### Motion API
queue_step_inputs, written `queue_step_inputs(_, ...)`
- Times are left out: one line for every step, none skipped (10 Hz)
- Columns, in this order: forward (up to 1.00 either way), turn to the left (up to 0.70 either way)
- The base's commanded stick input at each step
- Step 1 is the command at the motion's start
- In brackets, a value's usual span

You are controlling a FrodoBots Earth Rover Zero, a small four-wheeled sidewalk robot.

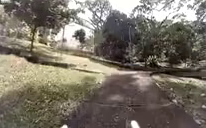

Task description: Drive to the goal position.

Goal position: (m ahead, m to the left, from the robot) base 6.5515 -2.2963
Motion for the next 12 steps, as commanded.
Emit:
queue_step_inputs(0.77,-0.32)
queue_step_inputs(0.54,-0.26)
queue_step_inputs(0.30,-0.20)
queue_step_inputs(0.07,-0.14)
queue_step_inputs(0.00,-0.07)
queue_step_inputs(0.00,-0.01)
queue_step_inputs(0.00,0.00)
queue_step_inputs(0.00,0.00)
queue_step_inputs(0.00,0.00)
queue_step_inputs(0.00,0.00)
queue_step_inputs(0.00,0.00)
queue_step_inputs(0.00,0.00)
